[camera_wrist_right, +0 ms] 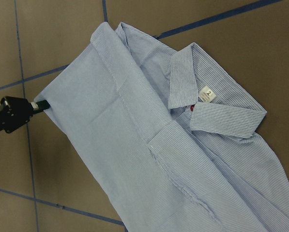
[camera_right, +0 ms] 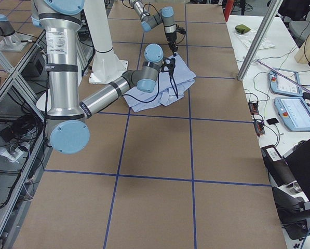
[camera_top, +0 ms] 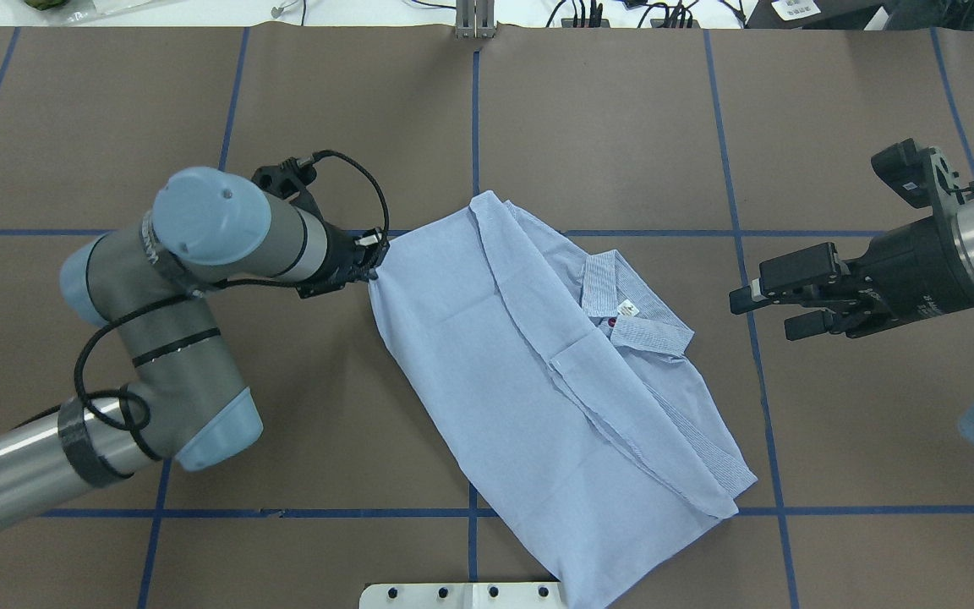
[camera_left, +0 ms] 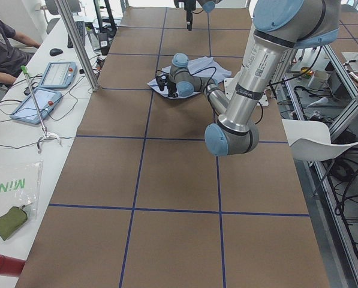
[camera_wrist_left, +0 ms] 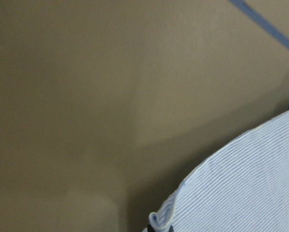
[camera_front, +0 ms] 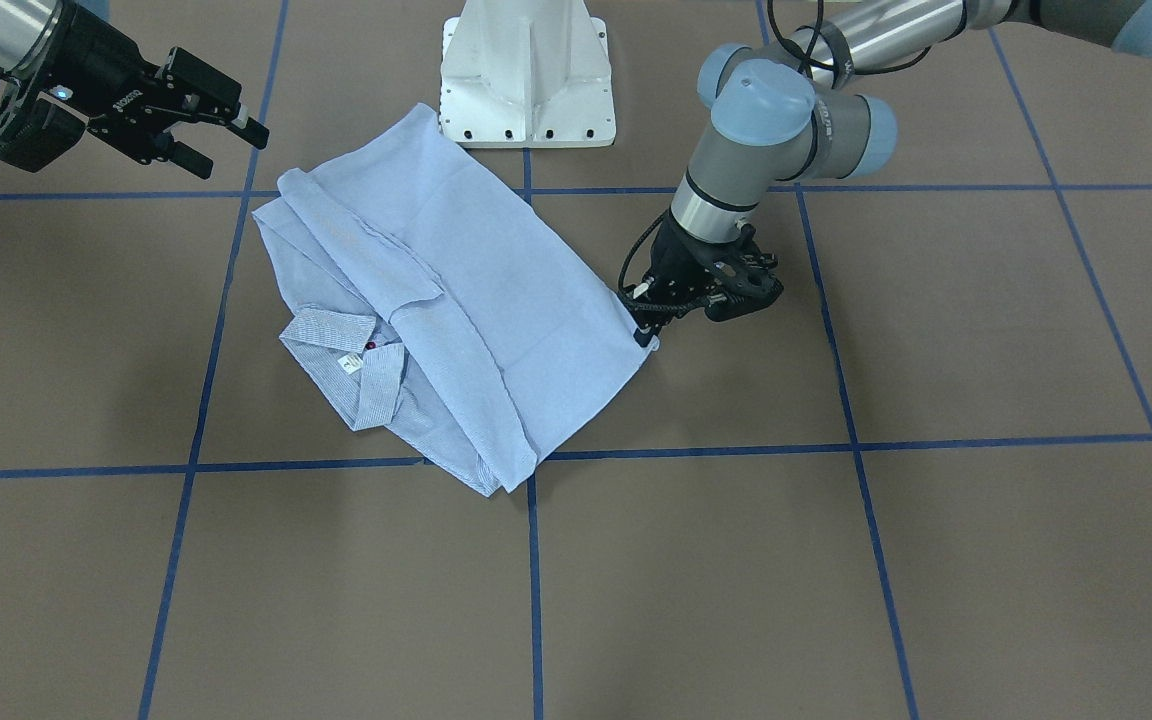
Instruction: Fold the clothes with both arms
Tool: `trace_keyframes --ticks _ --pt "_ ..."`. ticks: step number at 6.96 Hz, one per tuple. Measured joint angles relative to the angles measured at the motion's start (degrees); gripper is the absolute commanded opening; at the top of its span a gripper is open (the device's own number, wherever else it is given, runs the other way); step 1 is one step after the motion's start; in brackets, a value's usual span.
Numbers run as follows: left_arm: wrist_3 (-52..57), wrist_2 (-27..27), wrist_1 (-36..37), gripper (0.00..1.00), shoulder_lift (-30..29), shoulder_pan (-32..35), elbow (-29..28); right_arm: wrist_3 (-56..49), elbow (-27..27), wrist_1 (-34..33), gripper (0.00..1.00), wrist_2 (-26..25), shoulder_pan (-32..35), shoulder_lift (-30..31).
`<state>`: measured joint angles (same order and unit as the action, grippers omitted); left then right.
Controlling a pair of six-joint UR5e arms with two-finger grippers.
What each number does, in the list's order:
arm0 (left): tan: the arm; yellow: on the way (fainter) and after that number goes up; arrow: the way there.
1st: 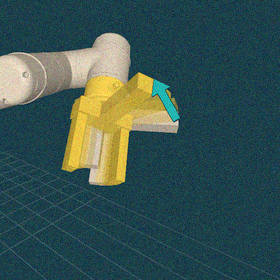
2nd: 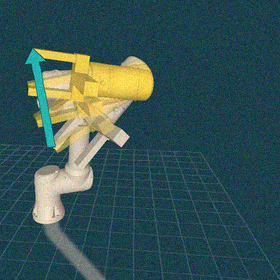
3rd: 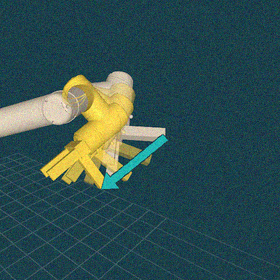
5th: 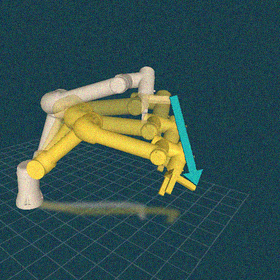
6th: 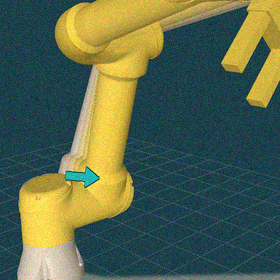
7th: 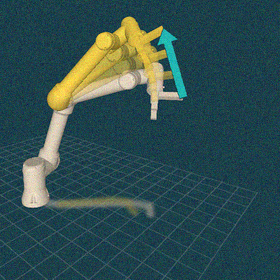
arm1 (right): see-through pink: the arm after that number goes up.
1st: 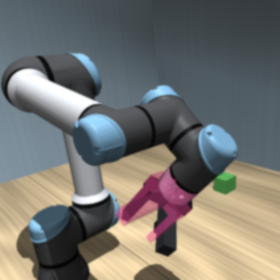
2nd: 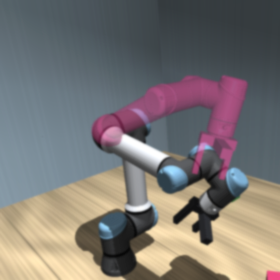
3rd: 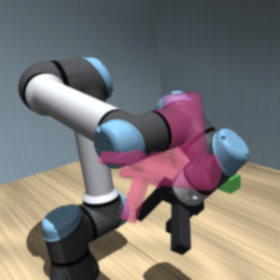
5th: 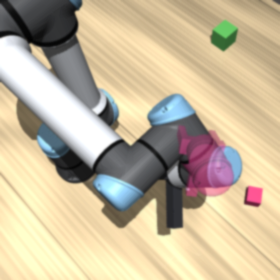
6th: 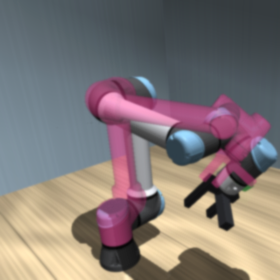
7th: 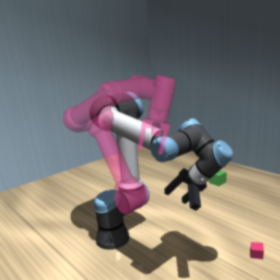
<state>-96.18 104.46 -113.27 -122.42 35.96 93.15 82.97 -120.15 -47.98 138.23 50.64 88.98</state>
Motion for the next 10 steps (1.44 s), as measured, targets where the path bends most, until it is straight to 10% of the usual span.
trace_keyframes --ticks 4,8,10 --pt "5.4 -3.1 -16.3 0.0 -13.4 6.4 -25.9 0.0 0.1 0.0 1.0 -0.1 1.4 -0.1" --pt "5.5 -8.1 -27.2 0.0 -20.9 6.7 -36.9 0.0 0.9 0.0 1.0 -0.2 2.1 0.1" --pt "5.5 -8.4 -28.3 0.99 -21.4 6.7 -38.0 0.0 1.4 -0.1 1.0 -0.6 2.1 -0.1"
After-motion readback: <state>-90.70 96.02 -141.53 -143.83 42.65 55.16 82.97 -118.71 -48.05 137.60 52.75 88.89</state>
